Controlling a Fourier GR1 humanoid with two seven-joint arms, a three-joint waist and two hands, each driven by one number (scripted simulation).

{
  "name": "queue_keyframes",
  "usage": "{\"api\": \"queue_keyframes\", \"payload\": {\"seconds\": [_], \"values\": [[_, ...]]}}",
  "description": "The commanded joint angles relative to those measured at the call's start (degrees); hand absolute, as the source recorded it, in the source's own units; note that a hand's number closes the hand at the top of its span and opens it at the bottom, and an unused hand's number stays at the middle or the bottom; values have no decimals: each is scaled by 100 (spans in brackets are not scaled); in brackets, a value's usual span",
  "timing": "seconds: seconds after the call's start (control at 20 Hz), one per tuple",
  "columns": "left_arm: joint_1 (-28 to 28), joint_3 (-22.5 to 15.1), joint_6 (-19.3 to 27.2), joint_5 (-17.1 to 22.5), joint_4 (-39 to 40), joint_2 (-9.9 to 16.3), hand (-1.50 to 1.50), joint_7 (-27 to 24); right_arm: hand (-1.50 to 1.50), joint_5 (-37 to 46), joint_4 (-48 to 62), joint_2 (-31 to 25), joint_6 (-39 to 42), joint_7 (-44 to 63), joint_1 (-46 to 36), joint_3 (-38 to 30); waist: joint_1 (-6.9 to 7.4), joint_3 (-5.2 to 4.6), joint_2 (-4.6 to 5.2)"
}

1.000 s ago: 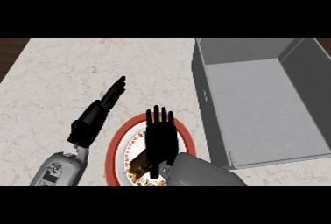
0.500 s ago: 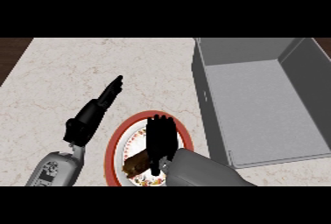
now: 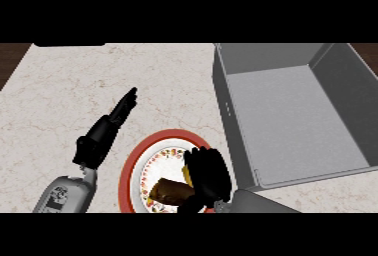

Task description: Pick the lemon from the plate and place it in the cardboard box

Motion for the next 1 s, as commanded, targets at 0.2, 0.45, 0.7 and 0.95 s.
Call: {"api": "queue_keyframes", "payload": {"seconds": [0.2, 0.45, 0.7, 0.95], "values": [[335, -14, -27, -57, -122, 15, 0, -136, 150, 953, -2528, -2708, -815, -774, 1163, 264, -54, -17, 36], [191, 68, -122, -5, -68, 17, 0, -116, 150, 1264, -4083, -3955, -1269, -755, 1720, -250, -80, -18, 49], [187, 96, -112, -70, -209, 50, 0, 51, 150, 1257, -6147, -4781, -817, -391, 2160, -550, -66, -18, 36], [-2, 127, -142, -32, -133, -32, 0, 93, 150, 1081, -7091, -5134, -1227, -336, 2379, -1107, -127, -18, 40]]}}
